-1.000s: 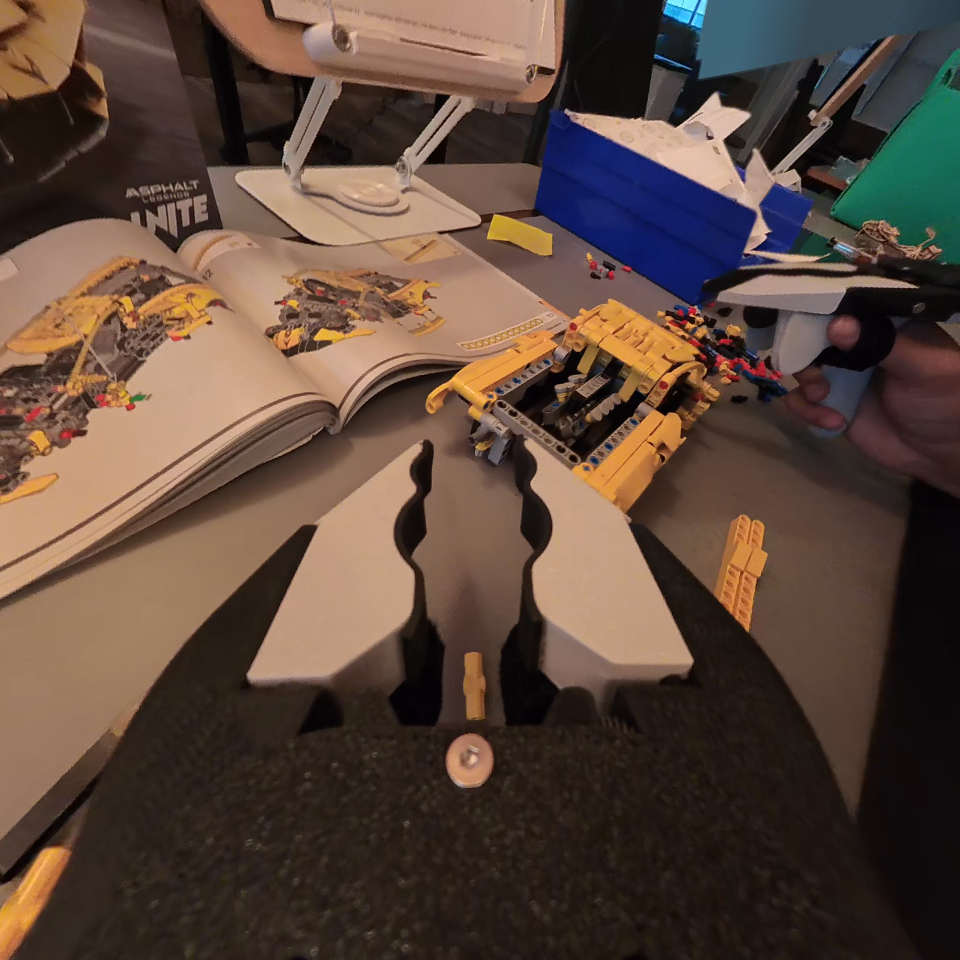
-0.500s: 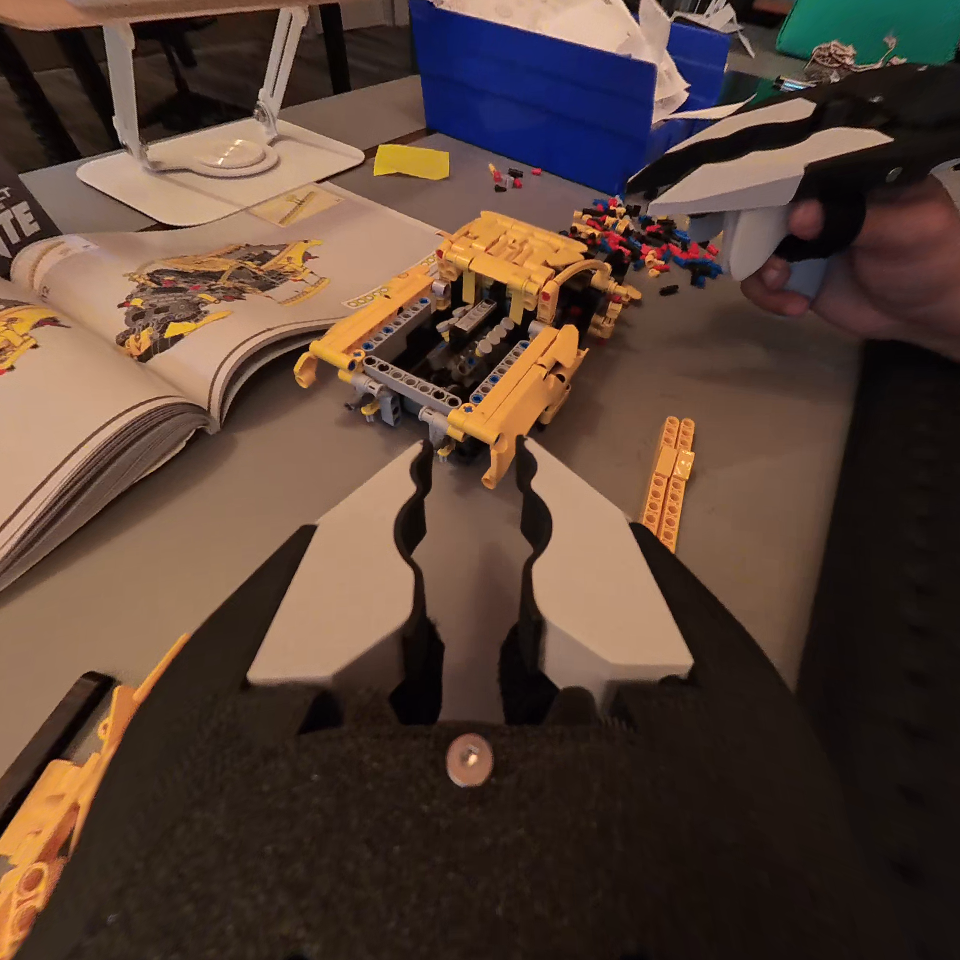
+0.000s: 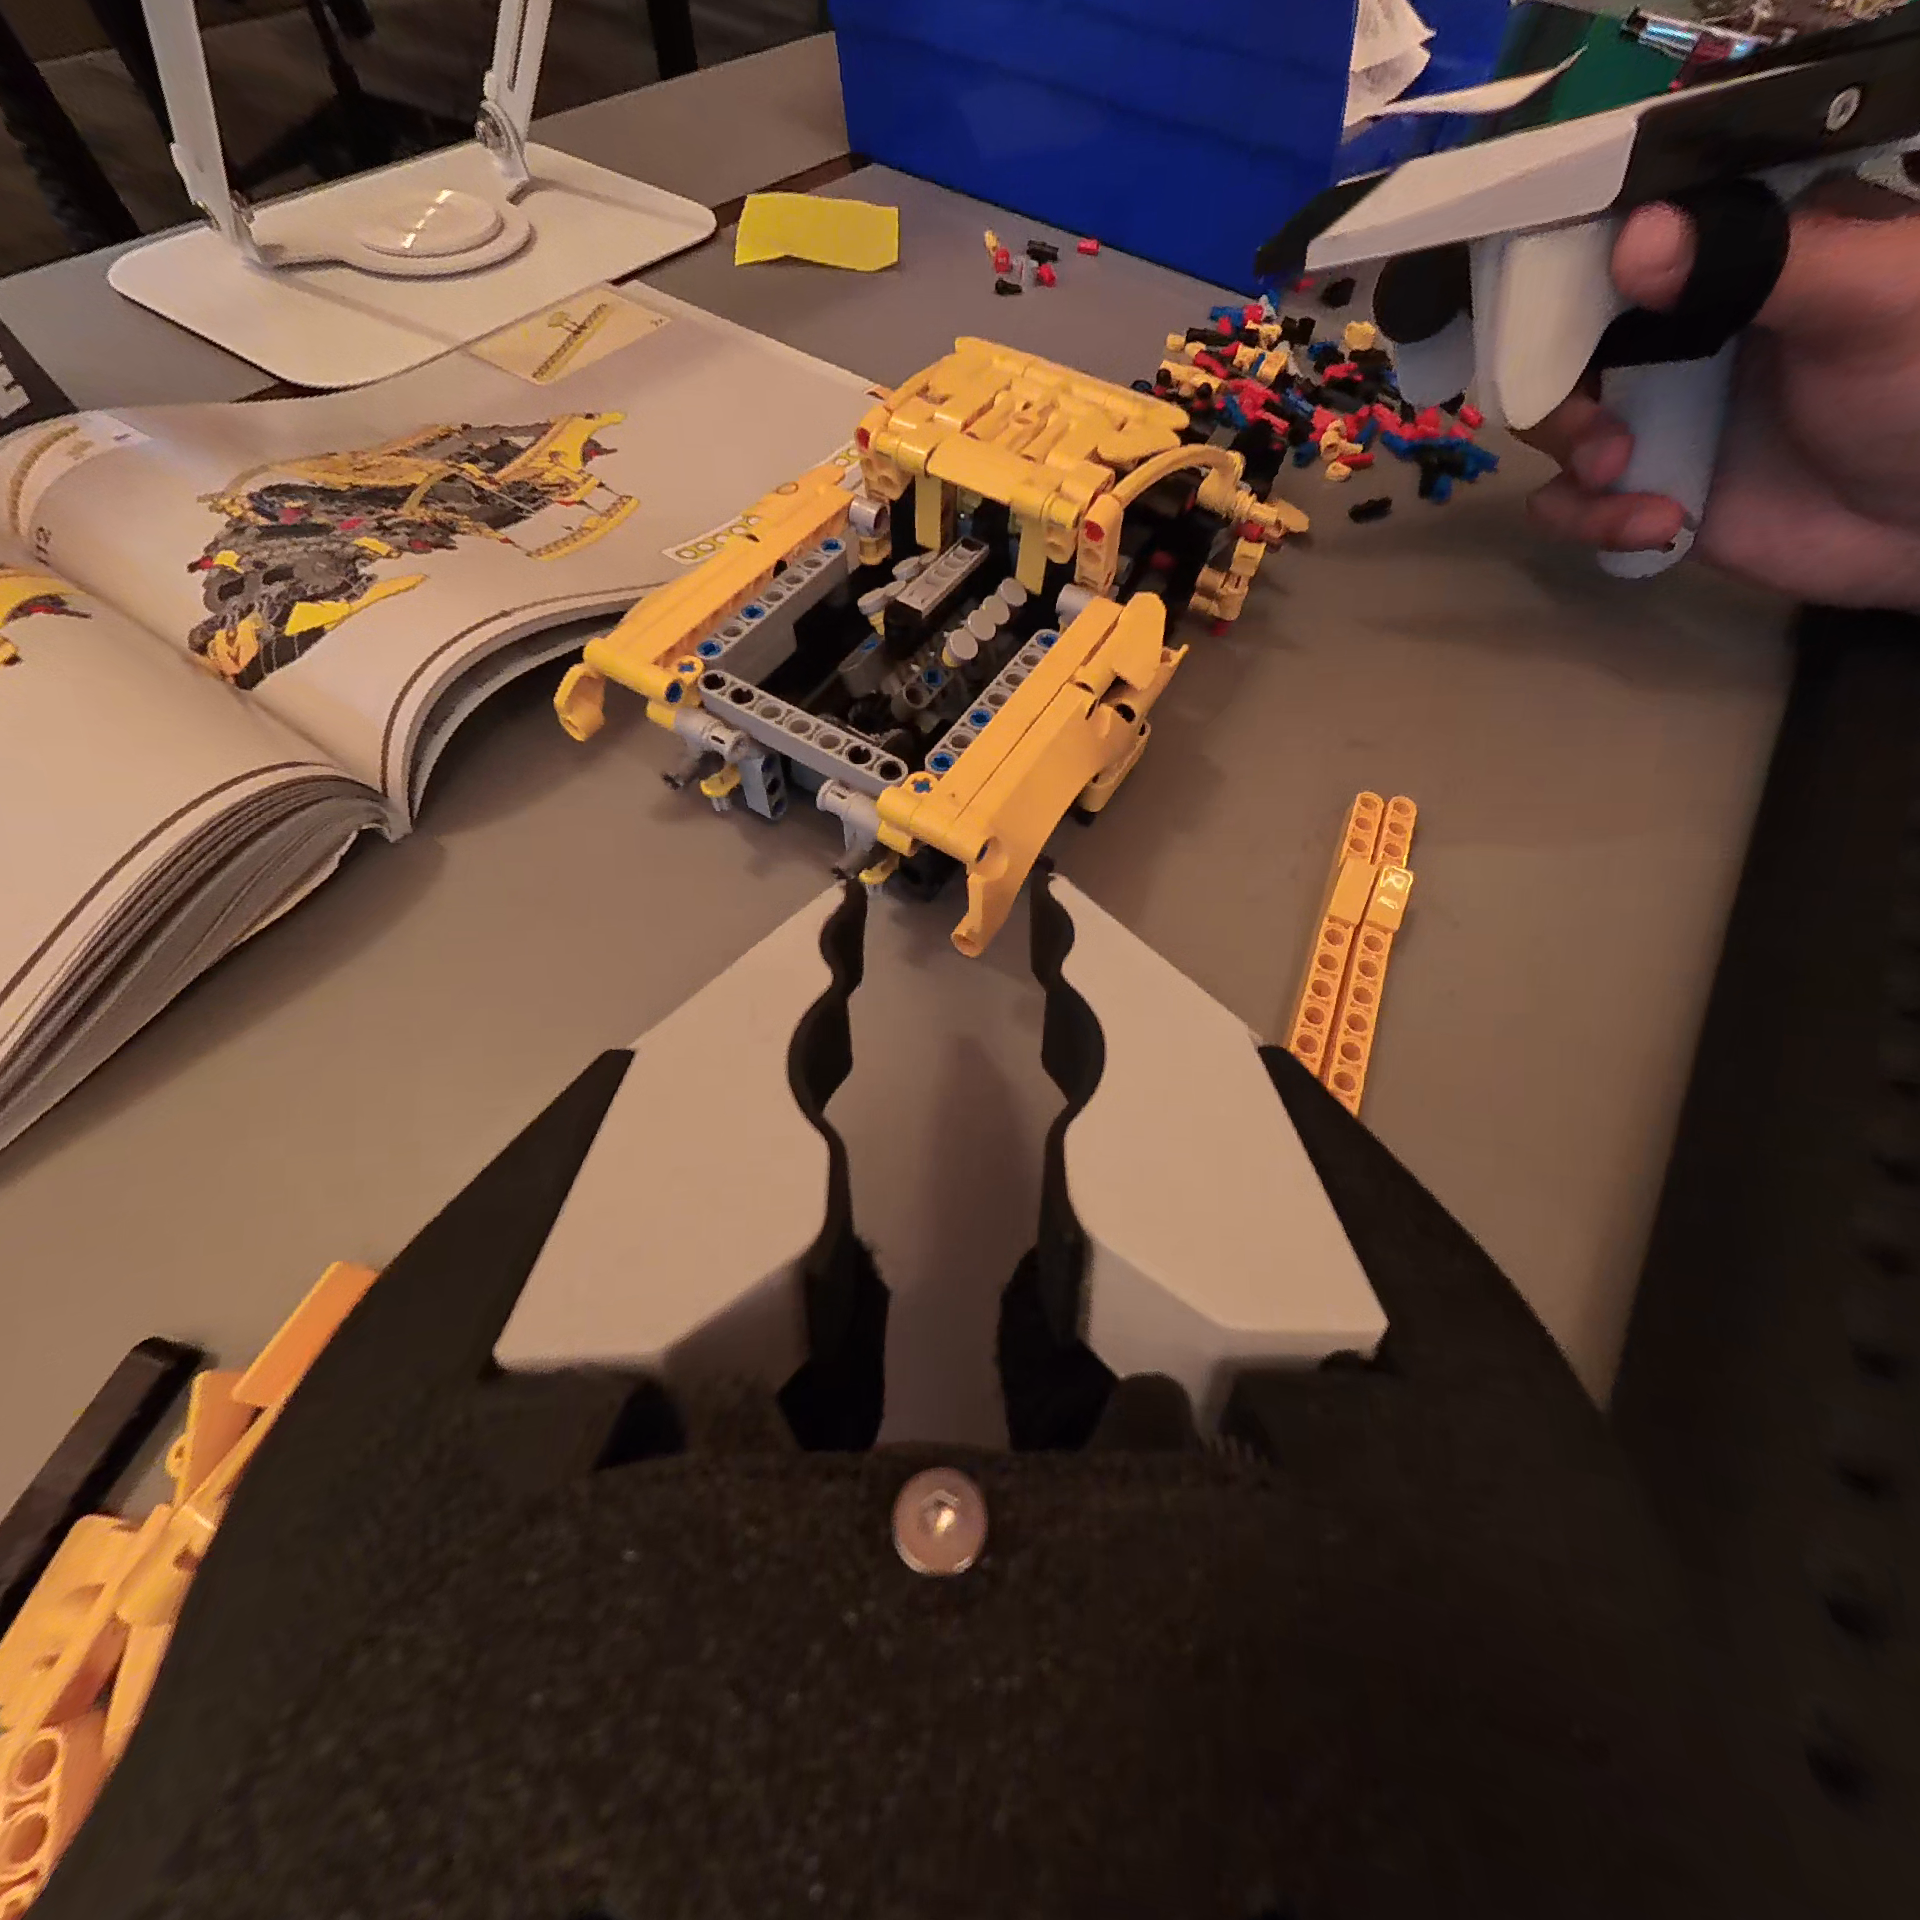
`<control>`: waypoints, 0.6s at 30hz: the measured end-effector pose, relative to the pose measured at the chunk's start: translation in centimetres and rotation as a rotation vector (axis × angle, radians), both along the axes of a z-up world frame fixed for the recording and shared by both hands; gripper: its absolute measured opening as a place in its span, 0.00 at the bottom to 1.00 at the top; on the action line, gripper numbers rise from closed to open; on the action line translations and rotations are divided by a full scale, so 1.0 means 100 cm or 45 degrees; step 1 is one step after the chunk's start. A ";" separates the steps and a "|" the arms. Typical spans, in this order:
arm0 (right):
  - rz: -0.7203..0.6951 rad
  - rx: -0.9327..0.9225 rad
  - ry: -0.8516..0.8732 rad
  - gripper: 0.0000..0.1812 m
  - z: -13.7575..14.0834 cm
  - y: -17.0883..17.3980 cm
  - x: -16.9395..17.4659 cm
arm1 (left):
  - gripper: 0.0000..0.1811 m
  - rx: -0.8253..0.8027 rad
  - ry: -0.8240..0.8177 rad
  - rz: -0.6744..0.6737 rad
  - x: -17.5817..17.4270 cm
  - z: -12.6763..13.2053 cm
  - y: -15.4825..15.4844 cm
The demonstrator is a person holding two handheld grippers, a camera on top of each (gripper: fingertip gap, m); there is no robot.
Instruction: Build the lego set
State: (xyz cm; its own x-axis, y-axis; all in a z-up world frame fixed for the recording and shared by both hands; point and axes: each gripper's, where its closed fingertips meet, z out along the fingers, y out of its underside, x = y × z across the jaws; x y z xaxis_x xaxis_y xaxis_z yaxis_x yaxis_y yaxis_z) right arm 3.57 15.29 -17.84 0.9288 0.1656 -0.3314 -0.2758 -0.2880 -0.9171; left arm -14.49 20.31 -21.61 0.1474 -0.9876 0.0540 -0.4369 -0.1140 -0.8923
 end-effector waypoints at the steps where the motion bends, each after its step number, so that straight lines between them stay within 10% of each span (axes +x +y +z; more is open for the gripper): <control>1: 0.000 0.003 0.019 0.18 0.000 0.000 0.000 | 0.17 0.002 -0.006 0.001 0.000 0.001 0.000; 9: 0.061 -0.048 0.034 0.18 -0.007 0.002 -0.010 | 0.17 -0.064 -0.090 -0.031 0.002 0.015 -0.007; 18: 0.158 -0.066 -0.016 0.12 -0.003 -0.009 -0.029 | 0.17 -0.094 0.210 -0.408 0.014 -0.018 -0.084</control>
State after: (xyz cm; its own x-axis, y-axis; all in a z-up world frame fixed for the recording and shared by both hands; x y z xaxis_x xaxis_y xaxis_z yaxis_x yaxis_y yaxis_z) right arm 0.67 14.35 -18.12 0.9065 0.2627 -0.3305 -0.2233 -0.3661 -0.9034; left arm -13.11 11.96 -23.40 -0.1563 -0.9793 0.1285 -0.5980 -0.0097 -0.8014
